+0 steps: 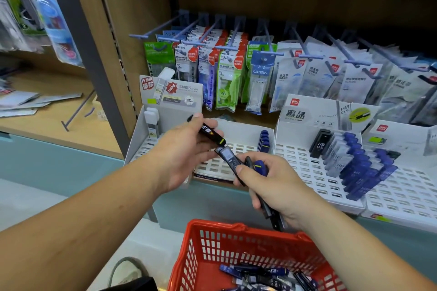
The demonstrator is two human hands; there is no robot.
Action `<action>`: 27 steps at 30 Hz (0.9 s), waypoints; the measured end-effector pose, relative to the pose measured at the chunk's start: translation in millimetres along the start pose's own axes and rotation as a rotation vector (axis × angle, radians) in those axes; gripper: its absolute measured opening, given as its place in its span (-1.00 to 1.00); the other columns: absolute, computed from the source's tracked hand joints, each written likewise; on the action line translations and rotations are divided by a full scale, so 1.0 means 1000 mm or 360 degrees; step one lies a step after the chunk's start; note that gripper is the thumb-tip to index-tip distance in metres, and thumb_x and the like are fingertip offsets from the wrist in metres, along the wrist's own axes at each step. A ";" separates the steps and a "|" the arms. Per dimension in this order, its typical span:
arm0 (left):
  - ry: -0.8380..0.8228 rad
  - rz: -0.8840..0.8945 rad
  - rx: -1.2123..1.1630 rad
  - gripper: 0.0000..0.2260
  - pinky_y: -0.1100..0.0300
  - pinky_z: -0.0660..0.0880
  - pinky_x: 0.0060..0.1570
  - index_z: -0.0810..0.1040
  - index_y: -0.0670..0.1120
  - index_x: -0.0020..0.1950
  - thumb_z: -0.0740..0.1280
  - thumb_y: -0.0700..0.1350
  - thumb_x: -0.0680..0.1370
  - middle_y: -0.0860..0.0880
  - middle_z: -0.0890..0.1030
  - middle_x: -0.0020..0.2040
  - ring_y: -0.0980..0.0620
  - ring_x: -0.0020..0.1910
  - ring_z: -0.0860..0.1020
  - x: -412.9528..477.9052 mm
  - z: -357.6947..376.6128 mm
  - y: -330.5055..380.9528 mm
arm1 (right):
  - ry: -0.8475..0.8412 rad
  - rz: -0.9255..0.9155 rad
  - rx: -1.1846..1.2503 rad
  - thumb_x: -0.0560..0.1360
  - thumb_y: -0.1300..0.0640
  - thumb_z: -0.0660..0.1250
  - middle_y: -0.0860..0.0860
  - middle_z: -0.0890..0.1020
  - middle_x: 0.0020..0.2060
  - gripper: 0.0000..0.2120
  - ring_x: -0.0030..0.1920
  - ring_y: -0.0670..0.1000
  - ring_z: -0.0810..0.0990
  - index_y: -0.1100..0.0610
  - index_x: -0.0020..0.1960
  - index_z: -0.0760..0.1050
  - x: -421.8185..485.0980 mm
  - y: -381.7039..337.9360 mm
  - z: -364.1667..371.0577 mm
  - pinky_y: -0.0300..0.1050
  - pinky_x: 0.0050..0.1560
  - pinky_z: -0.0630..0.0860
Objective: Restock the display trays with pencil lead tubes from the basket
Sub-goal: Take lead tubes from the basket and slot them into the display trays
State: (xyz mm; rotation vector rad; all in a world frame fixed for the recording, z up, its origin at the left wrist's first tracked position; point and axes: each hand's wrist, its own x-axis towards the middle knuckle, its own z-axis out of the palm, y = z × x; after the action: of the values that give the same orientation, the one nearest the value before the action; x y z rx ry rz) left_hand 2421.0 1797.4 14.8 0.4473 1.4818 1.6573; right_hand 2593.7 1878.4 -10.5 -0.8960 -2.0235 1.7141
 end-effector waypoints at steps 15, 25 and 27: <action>-0.0167 0.0107 0.1570 -0.77 0.49 0.43 -0.41 0.68 0.01 0.12 0.26 -0.22 0.67 0.06 0.69 -0.13 0.14 -0.22 0.57 -0.001 -0.035 0.007 | 0.0389 -0.0047 0.0177 0.65 0.07 0.31 -0.01 0.72 -0.18 -0.87 -0.49 0.00 0.49 -0.07 0.14 0.60 0.024 0.006 0.019 -0.13 -0.34 0.48; 0.0176 0.0556 0.1571 -0.85 0.33 0.55 -0.17 0.67 0.00 0.03 0.51 -0.21 0.53 0.05 0.68 -0.16 0.10 -0.22 0.61 0.015 -0.044 0.007 | 0.0432 -0.0043 0.0159 0.64 0.07 0.31 -0.02 0.73 -0.19 -0.87 -0.51 0.01 0.50 -0.05 0.16 0.60 0.029 0.011 0.020 -0.14 -0.36 0.48; 0.0203 0.0625 0.1558 -0.80 0.30 0.58 -0.08 0.64 0.00 0.06 0.51 -0.24 0.52 0.06 0.67 -0.13 0.10 -0.15 0.62 0.017 -0.043 0.005 | 0.0435 -0.0049 0.0158 0.65 0.07 0.31 -0.02 0.72 -0.18 -0.86 -0.51 0.01 0.50 -0.04 0.16 0.60 0.029 0.011 0.019 -0.14 -0.36 0.47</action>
State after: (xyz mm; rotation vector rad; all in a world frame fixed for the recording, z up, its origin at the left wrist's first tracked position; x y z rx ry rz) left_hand 2377.8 1783.4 5.1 1.2327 2.3704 1.1233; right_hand 2562.8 1884.2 -29.7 -0.9999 -1.7511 1.5649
